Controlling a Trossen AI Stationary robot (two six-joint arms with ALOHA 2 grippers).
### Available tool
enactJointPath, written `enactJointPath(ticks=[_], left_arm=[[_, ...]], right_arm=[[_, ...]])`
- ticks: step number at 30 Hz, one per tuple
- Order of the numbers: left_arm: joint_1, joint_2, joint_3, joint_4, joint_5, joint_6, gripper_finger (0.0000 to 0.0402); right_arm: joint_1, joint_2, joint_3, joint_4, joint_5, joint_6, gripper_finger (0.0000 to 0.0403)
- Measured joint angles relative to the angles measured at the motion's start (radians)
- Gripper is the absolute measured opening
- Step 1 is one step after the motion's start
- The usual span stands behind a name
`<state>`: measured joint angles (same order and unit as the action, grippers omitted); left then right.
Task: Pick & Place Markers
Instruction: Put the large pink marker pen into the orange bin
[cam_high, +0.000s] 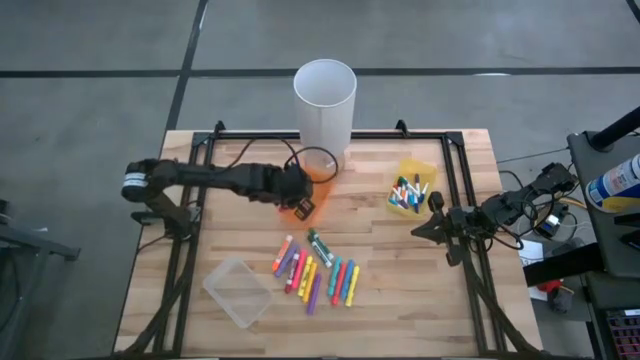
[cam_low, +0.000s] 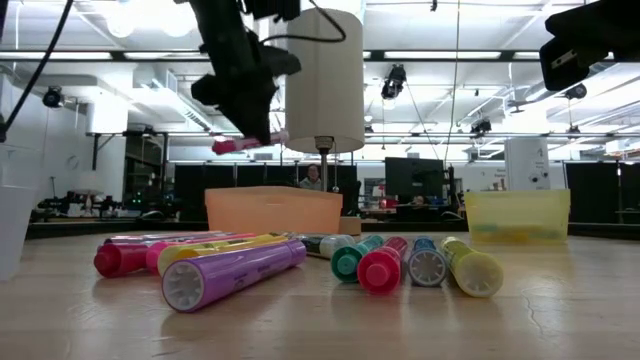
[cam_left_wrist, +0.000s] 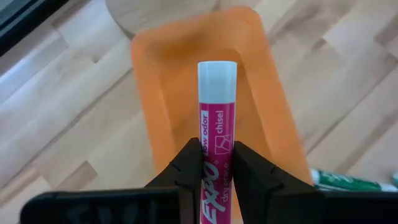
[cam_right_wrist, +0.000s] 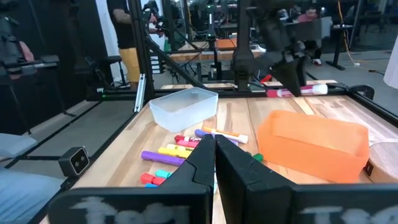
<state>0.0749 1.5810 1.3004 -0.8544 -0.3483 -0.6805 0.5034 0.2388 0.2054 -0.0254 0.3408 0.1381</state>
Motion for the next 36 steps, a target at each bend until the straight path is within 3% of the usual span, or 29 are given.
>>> enactJointPath(ticks=[4, 9, 16, 26, 36], left_arm=[[0.028, 0.002, -0.030, 0.057, 0.028, 0.010, 0.0064], [0.062, 0.002, -0.098, 0.205, 0.179, 0.014, 0.0064], [0.086, 0.002, -0.149, 0.230, 0.121, 0.004, 0.0064], [0.087, 0.002, -0.158, 0.257, 0.119, 0.017, 0.0069], [0.089, 0.002, -0.158, 0.268, 0.108, 0.009, 0.0126]], right_arm=[[0.000, 0.000, 0.000, 0.000, 0.000, 0.000, 0.0009], [0.000, 0.000, 0.000, 0.000, 0.000, 0.000, 0.0009], [0.000, 0.000, 0.000, 0.000, 0.000, 0.000, 0.0009], [0.000, 0.000, 0.000, 0.000, 0.000, 0.000, 0.0009], [0.000, 0.001, 0.000, 0.000, 0.000, 0.000, 0.0009]])
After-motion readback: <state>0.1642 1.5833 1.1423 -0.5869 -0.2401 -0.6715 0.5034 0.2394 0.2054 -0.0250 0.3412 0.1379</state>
